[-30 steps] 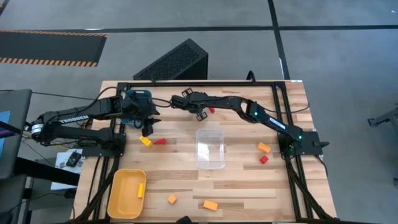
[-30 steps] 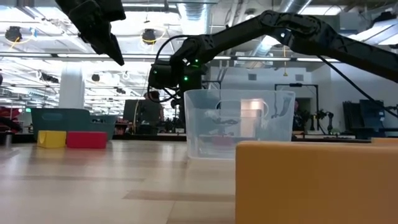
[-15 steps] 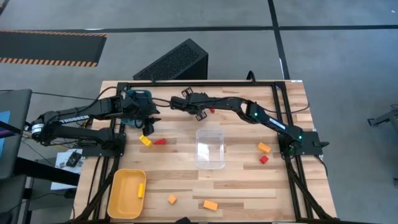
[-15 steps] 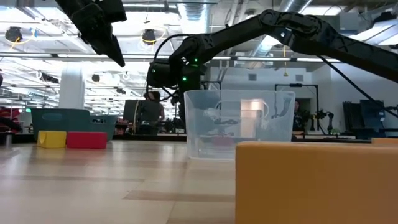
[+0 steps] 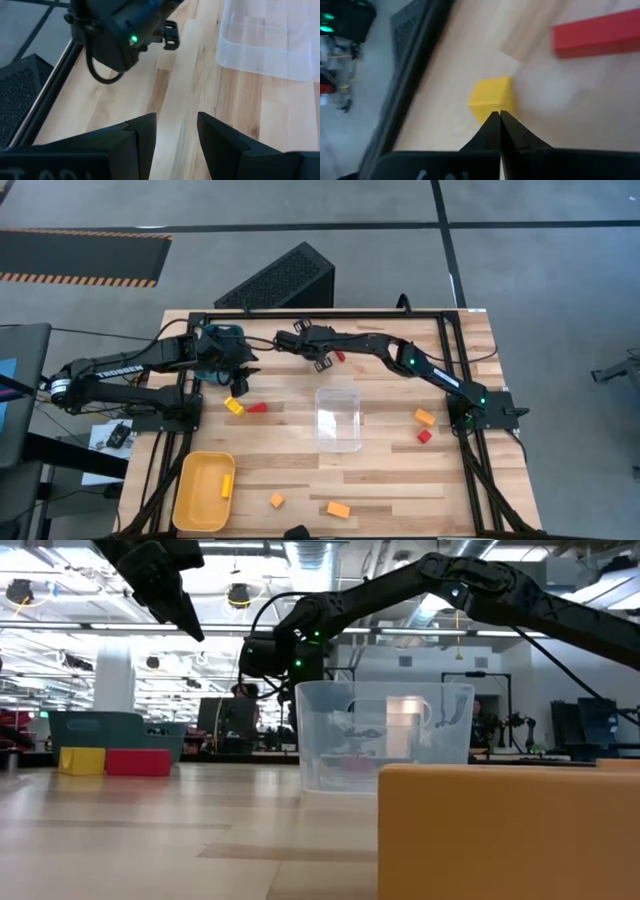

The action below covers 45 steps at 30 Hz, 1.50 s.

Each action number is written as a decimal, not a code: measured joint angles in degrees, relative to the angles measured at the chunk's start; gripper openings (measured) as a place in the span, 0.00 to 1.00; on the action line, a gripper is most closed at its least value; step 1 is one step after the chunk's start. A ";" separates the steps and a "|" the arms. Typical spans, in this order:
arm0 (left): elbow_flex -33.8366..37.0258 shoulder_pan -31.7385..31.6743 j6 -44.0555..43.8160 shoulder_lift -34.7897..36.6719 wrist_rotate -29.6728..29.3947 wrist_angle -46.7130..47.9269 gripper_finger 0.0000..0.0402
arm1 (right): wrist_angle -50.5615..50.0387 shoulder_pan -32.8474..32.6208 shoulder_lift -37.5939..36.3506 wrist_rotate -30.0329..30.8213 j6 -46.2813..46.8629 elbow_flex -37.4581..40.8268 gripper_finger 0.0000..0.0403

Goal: Sort & place blocks by color
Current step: Put the top yellow block into the yellow bin

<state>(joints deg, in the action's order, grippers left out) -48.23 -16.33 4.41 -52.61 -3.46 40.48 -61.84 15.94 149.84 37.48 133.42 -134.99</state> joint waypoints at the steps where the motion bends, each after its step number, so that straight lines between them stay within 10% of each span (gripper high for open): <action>1: 0.00 0.01 0.00 0.01 0.00 -0.09 0.33 | 0.18 0.05 0.00 0.11 0.09 -0.01 0.03; 26: 0.00 -0.10 0.28 -0.01 0.03 -1.65 0.33 | -0.91 -2.50 -3.11 -1.69 -11.80 0.17 0.01; 38: 0.00 -7.64 -2.73 -3.43 5.91 -17.12 0.33 | -16.89 -5.13 -17.07 1.38 -52.60 0.64 0.00; 45: -0.02 -9.15 -9.40 -14.41 7.50 -33.15 0.33 | -10.45 -2.55 -28.54 -8.27 -84.60 6.64 0.00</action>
<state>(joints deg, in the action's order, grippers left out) -48.25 -25.47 -4.99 -67.02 4.03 7.33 -72.29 13.39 121.30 29.20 48.82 -128.35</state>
